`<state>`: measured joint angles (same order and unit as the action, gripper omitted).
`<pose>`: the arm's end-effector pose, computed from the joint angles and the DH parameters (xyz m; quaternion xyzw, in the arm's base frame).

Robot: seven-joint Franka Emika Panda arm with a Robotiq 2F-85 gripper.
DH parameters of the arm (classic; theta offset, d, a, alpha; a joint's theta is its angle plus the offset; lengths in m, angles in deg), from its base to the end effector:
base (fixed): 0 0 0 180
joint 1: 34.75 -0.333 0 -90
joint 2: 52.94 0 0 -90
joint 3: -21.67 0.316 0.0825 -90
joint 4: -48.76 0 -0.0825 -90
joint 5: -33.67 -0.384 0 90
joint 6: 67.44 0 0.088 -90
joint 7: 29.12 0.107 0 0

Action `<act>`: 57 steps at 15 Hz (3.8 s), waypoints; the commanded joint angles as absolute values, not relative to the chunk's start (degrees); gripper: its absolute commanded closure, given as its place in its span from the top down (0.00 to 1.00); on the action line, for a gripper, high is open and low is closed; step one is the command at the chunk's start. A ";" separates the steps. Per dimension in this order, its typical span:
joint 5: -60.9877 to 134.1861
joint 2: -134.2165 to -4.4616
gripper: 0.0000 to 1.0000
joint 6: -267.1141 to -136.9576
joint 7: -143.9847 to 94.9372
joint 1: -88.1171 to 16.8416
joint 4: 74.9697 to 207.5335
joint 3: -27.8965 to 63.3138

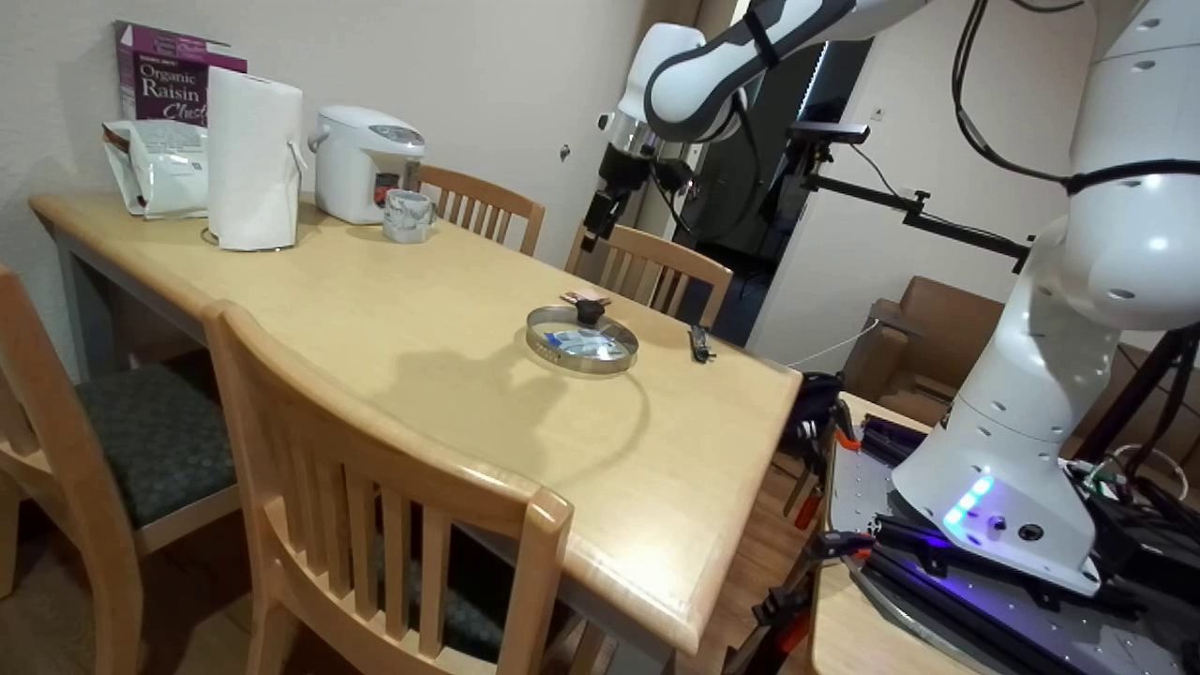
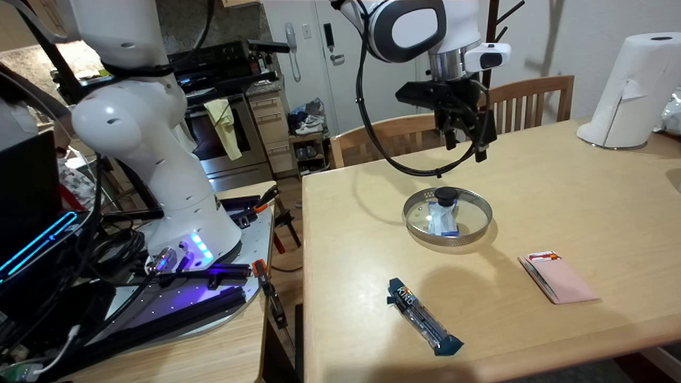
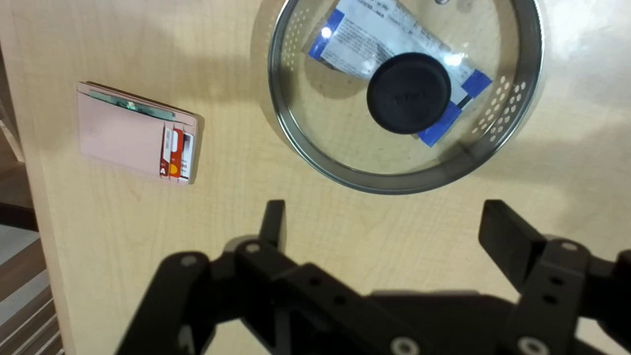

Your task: Cover the pink wallet on the table with the lid

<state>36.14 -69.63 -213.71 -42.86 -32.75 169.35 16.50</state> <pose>0.5902 -0.0724 0.2946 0.9936 0.0769 0.0727 0.0399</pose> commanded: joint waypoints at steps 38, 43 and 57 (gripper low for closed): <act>31.99 -91.60 1.00 -207.21 -45.65 -25.61 155.71 23.85; 32.05 -90.91 1.00 -210.77 -45.88 -25.42 158.43 24.21; 34.49 -87.89 1.00 -211.28 -42.57 -27.86 158.11 22.05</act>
